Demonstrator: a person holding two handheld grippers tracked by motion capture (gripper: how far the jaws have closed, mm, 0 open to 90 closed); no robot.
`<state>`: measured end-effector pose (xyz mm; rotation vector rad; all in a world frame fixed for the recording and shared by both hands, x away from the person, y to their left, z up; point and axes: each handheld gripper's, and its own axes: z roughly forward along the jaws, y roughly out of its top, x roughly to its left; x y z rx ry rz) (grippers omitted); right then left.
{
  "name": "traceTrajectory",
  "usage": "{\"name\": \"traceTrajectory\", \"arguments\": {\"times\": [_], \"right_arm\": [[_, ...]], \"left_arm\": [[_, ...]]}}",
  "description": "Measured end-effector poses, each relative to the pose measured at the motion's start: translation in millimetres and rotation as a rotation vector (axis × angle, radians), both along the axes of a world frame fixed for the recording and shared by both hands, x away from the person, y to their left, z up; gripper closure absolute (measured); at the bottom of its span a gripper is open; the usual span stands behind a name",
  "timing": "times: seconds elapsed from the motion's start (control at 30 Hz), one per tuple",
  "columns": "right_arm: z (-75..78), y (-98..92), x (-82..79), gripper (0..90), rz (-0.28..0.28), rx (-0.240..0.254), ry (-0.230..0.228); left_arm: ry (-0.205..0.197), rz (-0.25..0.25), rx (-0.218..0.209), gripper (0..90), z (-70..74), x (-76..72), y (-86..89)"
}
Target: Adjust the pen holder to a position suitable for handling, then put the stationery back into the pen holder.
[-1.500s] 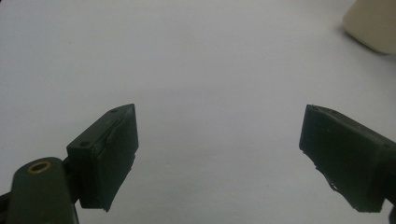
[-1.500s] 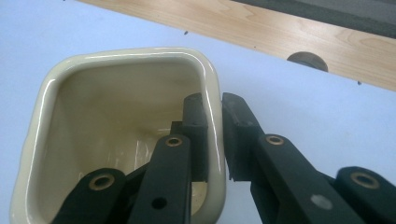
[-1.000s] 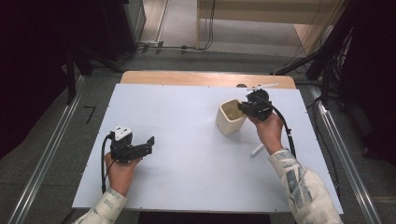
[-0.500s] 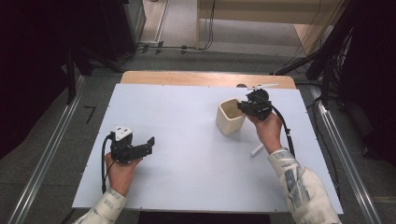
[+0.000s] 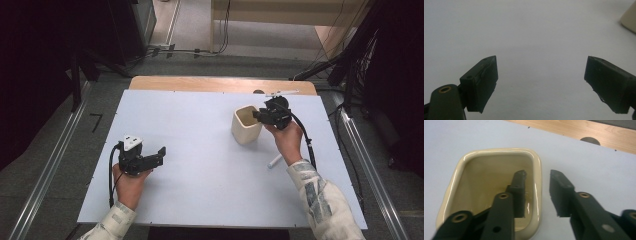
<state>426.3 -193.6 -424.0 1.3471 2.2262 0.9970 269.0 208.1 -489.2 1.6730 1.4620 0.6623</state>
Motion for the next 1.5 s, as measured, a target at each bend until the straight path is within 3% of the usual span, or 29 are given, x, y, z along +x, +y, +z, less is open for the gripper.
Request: {"name": "traceTrajectory", "arguments": {"times": [0.13,0.23,0.27,0.3,0.47,0.77,1.1,1.2,1.37,1.5], "right_arm": [[1.4,-2.1,-1.0,50.0,0.005,0.02,-0.002],[4.6,-5.2,-2.8,36.2,0.006,0.045,-0.007],[4.6,-5.2,-2.8,36.2,0.006,0.045,-0.007],[6.9,-7.0,-4.7,29.2,0.002,0.057,-0.014],[12.8,-12.7,-12.1,21.4,0.006,0.086,-0.033],[19.5,-25.9,-31.7,15.7,0.019,0.095,-0.068],[12.9,-54.1,-74.1,14.8,0.014,0.088,-0.139],[4.2,-66.5,-88.1,14.4,-0.006,0.085,-0.157],[-2.1,-78.9,-95.5,14.2,-0.027,0.087,-0.156],[-9.7,-91.7,-103.4,14.1,-0.048,0.083,-0.161]], "left_arm": [[0.0,0.0,0.001,12.3,0.0,0.0,0.0],[0.0,0.0,0.0,12.3,0.0,0.0,-0.1],[0.001,-0.001,0.001,12.3,0.0,0.0,0.0],[0.001,-0.001,0.002,12.4,-0.1,0.0,-0.2],[-0.001,-0.002,0.002,12.3,-0.1,-0.2,-0.9],[0.0,-0.008,0.005,12.3,0.2,-1.1,-3.1],[-0.003,-0.026,0.005,12.3,0.9,-3.6,-9.3],[-0.011,-0.041,0.009,12.3,2.5,-5.1,-13.8],[-0.036,-0.078,-0.006,12.3,7.2,-7.3,-25.3],[-0.064,-0.136,0.003,12.3,13.7,-8.5,-43.0]]}}
